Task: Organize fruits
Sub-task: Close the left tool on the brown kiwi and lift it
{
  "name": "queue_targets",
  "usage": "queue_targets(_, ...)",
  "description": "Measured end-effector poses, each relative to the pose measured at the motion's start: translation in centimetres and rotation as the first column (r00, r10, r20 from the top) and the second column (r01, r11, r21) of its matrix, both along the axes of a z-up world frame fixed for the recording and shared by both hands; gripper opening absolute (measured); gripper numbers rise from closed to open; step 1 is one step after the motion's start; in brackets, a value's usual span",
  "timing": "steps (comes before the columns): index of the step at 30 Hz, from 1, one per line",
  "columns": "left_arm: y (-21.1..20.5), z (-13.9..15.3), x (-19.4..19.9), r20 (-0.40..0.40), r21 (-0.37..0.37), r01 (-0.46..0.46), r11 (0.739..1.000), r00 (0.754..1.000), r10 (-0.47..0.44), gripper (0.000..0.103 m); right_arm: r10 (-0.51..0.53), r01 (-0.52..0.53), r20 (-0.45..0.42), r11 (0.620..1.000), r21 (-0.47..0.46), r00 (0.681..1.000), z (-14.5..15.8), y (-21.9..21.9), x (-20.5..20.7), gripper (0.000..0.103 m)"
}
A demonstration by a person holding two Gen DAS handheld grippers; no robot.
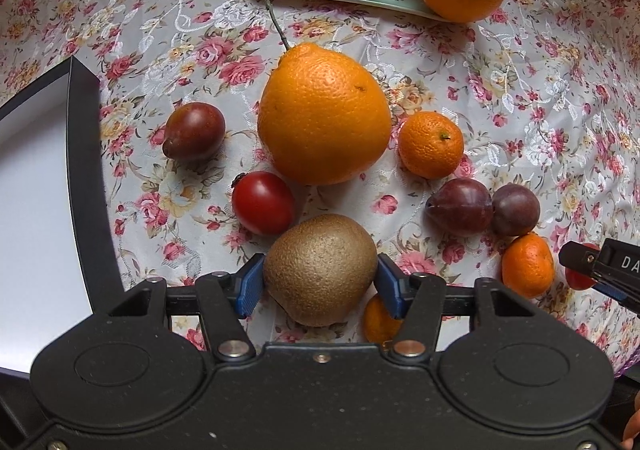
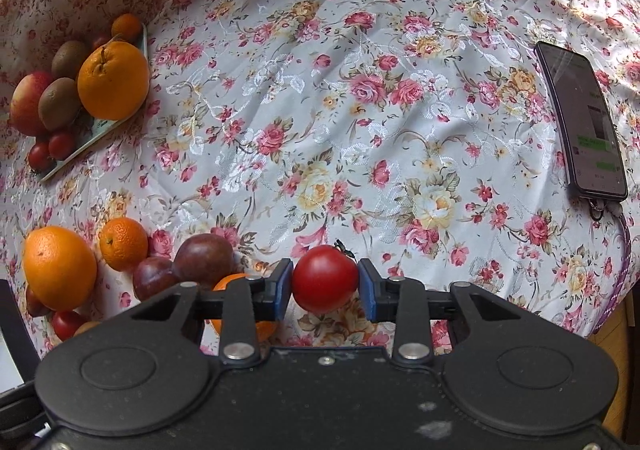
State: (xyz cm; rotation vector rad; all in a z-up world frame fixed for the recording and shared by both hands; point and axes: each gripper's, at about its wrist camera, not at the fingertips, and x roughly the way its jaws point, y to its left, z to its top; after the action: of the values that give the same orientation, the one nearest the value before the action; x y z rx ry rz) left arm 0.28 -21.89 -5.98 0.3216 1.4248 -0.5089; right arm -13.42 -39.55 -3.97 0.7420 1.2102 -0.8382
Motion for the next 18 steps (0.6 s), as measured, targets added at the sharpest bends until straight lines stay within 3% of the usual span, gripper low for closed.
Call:
queue_targets(7,0.8,1.8,-0.1,0.035,-0.066,-0.007,0.998,0.999,0.009,0.061,0.005,-0.004,0.053,1.000,-0.023,0.999,2.3,0.8,0.1,0.035)
queue_targets(18,3.5,4.2,0.6,0.133,-0.075,-0.056,0.996,0.989,0.066,0.061,0.064,-0.059,0.096,0.997,-0.055,0.993,4.5,3.8,1.7,0.035)
